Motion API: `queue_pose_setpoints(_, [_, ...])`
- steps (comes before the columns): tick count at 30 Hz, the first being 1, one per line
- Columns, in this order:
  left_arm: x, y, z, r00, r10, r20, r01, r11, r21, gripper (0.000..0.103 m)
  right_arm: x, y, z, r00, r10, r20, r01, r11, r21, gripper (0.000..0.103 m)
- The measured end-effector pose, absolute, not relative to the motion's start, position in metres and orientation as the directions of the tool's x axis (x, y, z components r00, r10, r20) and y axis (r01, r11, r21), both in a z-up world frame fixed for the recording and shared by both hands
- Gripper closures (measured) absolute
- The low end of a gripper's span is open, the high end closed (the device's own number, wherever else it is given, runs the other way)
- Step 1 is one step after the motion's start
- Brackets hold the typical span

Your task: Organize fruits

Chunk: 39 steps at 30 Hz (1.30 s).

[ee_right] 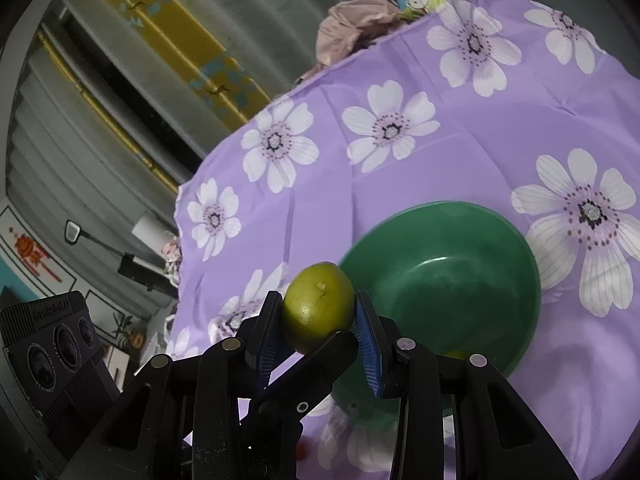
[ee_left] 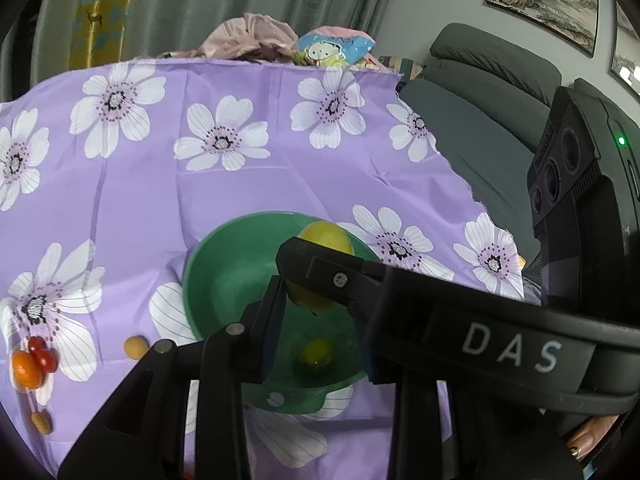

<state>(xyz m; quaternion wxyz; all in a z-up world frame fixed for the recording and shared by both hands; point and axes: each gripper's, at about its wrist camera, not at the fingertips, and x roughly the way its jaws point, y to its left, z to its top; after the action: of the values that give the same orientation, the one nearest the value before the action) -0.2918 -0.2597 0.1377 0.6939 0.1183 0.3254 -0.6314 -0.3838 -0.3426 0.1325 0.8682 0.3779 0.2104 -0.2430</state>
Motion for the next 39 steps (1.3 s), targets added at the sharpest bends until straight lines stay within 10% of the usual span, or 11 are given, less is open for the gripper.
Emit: queue_pose_setpoints(39, [-0.278, -0.300, 0.089, -0.140, -0.696, -0.705, 0.913, 0.184, -0.363, 0.070, -0.374, -0.379, 0.087, 0.683, -0.198, -0.703, 0.689, 0.497, 0.528, 0.064])
